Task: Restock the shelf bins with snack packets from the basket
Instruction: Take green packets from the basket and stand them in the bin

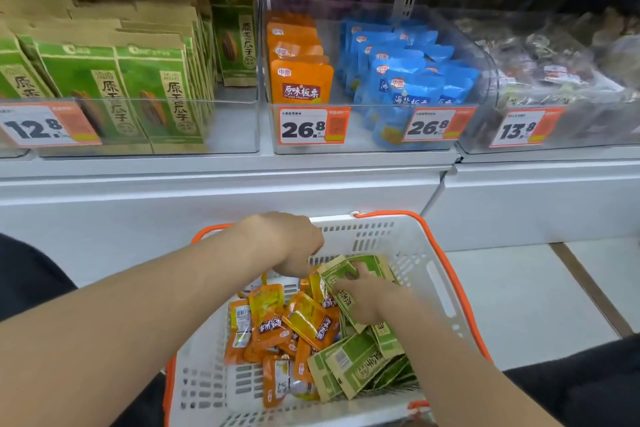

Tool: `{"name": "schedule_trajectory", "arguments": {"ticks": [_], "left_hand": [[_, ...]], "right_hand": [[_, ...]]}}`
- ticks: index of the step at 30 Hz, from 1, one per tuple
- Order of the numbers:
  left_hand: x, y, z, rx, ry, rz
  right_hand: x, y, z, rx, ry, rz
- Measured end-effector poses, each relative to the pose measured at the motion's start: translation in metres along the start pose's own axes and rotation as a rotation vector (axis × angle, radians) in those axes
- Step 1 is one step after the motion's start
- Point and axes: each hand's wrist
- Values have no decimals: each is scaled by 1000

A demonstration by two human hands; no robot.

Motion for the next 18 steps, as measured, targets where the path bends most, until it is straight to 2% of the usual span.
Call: {"name": "schedule_trajectory", "arguments": {"ticks": [6,10,13,16,18], "left_hand": [[1,-3,-2,-4,-11,-18],[1,-3,-4,-14,-20,24],[0,-5,-1,-20,-13,28],[-3,-9,6,-51,-37,15],[-5,-12,10,-71,-52,34]], "right_hand": [[11,-10,-8,-34,59,281],[5,-14,-3,-60,154,216],[-14,-19,-3,-80,66,-186],[-43,-27,0,-140,-175,-716],[-59,-32,6,-155,-399,-1066]]}}
Point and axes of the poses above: each hand's wrist, its own z-axis away from the middle knuckle, its own x-axis out of the palm, y = z × x, and after that the axes turned 14 degrees about x, right-handed
